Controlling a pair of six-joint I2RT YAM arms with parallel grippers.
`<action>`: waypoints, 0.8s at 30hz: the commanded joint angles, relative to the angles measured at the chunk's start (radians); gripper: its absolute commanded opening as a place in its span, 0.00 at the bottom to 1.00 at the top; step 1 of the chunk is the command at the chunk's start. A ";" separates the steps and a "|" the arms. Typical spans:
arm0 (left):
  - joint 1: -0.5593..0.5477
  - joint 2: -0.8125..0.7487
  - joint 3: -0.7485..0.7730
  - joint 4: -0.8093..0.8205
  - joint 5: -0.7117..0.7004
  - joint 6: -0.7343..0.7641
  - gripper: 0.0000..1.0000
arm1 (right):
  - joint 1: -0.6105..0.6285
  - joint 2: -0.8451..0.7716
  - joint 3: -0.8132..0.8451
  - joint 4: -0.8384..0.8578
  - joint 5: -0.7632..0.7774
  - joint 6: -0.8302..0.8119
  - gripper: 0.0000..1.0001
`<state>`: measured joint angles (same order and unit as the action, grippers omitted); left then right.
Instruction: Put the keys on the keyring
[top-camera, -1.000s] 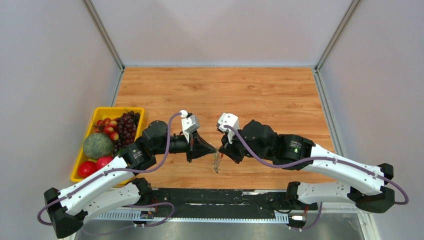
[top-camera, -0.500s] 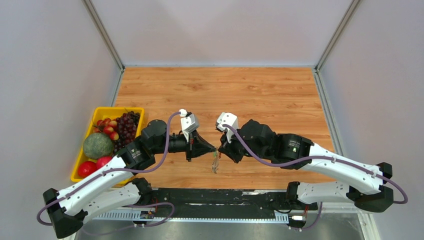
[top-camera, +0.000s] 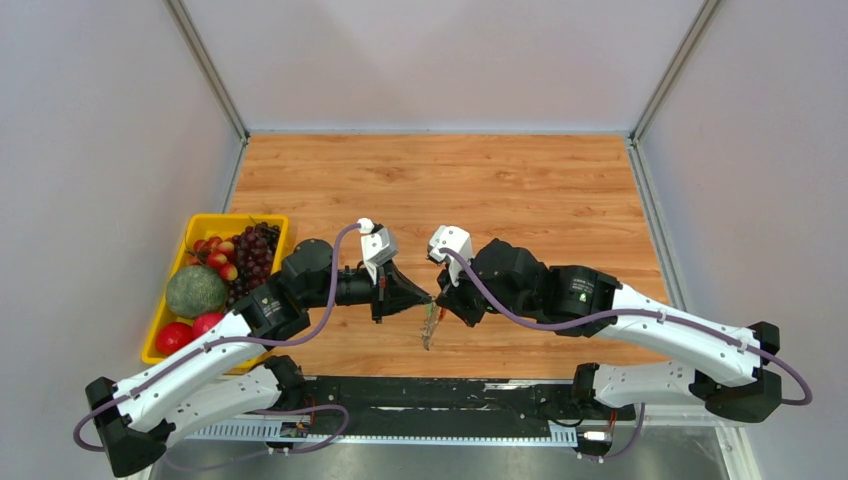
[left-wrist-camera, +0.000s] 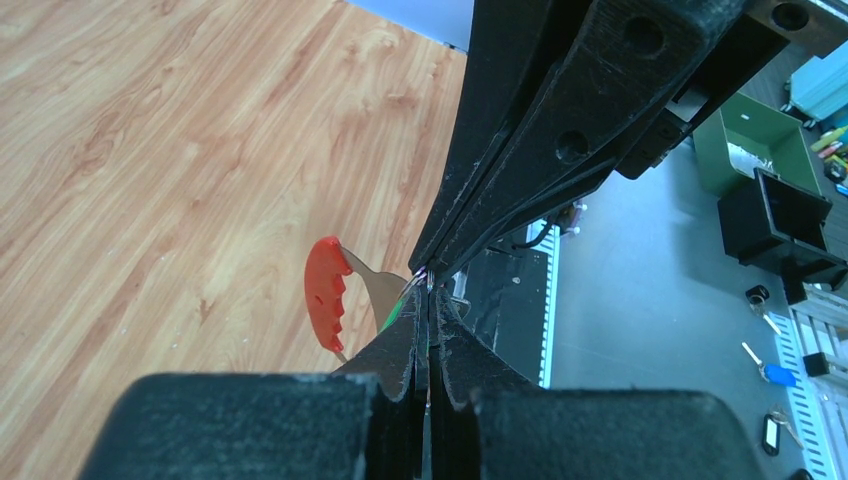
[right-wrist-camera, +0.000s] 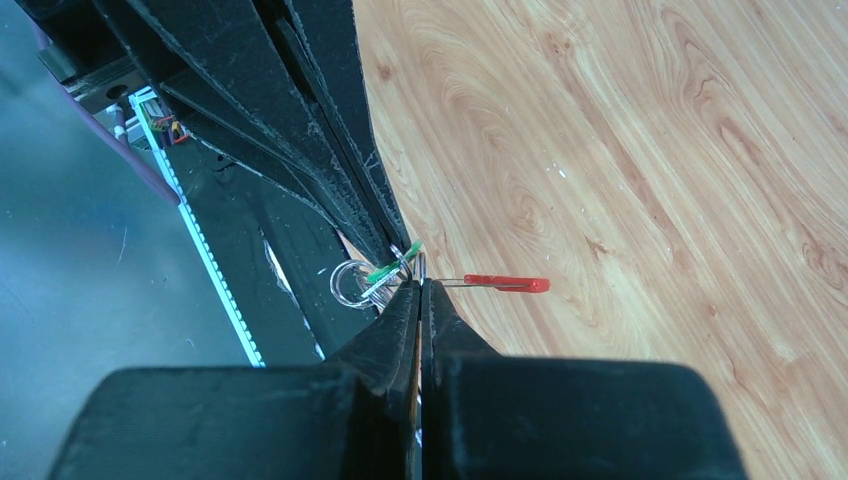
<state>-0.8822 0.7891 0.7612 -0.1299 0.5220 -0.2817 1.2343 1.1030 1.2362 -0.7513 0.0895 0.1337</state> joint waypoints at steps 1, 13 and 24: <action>-0.007 -0.007 0.038 0.026 0.018 0.018 0.00 | 0.005 -0.004 0.057 0.025 0.015 0.020 0.00; -0.008 0.015 0.046 0.004 -0.010 0.029 0.00 | 0.028 -0.010 0.061 0.024 0.008 0.005 0.00; -0.008 0.022 0.058 -0.017 -0.058 0.028 0.00 | 0.056 -0.017 0.069 0.021 0.028 0.004 0.00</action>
<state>-0.8879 0.8059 0.7753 -0.1474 0.5091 -0.2771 1.2678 1.1038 1.2491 -0.7719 0.1215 0.1356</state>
